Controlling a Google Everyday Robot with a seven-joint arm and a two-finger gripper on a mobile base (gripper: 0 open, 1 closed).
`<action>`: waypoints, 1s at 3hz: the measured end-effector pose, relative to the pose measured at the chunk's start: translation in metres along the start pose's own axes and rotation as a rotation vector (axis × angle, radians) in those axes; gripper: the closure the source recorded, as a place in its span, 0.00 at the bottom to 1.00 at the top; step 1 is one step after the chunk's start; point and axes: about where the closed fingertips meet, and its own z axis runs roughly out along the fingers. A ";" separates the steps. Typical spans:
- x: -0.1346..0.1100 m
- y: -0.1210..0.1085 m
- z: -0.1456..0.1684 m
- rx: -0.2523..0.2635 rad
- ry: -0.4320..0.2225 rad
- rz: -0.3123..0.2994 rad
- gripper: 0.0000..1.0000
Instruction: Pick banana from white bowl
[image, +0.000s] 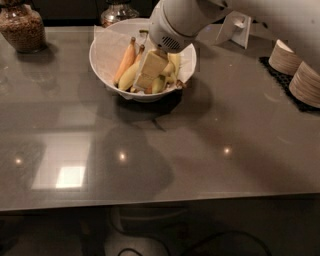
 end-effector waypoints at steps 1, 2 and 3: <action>0.006 0.002 0.007 0.013 0.010 -0.015 0.13; 0.015 0.009 0.018 0.015 0.026 -0.031 0.23; 0.024 0.010 0.029 0.027 0.044 -0.059 0.29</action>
Offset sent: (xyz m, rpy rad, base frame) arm 0.0051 -0.0047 -0.0445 -0.0600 -0.0254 0.0031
